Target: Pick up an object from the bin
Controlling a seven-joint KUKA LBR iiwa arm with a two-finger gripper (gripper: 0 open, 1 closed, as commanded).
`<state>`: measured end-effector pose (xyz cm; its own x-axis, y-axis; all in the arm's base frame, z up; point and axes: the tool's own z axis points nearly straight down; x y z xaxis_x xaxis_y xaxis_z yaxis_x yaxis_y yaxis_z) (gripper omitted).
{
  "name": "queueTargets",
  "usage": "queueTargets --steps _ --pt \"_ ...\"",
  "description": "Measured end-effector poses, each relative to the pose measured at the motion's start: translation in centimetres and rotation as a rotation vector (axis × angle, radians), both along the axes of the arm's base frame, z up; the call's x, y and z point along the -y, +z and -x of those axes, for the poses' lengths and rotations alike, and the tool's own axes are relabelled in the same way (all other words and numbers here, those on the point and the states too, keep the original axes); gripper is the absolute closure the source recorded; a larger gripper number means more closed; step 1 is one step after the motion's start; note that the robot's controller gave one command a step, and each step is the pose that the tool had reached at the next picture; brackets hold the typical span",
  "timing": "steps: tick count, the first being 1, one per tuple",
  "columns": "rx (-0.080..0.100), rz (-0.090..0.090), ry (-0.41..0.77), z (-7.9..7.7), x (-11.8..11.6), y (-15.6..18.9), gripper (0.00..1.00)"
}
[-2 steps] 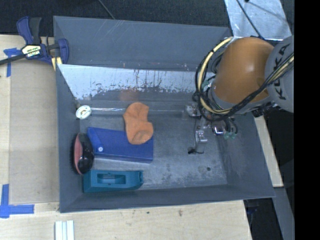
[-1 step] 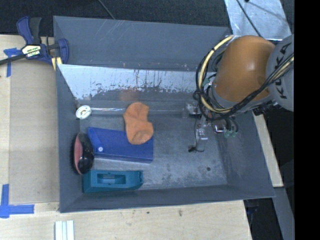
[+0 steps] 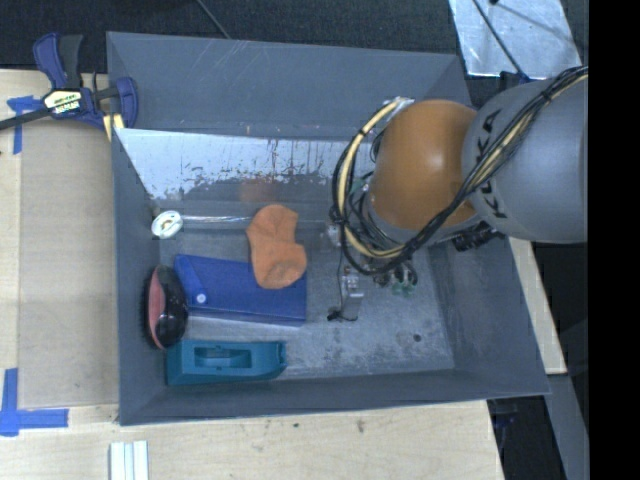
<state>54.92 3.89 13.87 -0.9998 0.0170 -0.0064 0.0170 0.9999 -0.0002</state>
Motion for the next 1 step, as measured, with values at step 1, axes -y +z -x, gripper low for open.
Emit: queueTargets --steps 1 --pt "-0.002 0.0 0.006 -5.57 0.89 -4.58 1.0"
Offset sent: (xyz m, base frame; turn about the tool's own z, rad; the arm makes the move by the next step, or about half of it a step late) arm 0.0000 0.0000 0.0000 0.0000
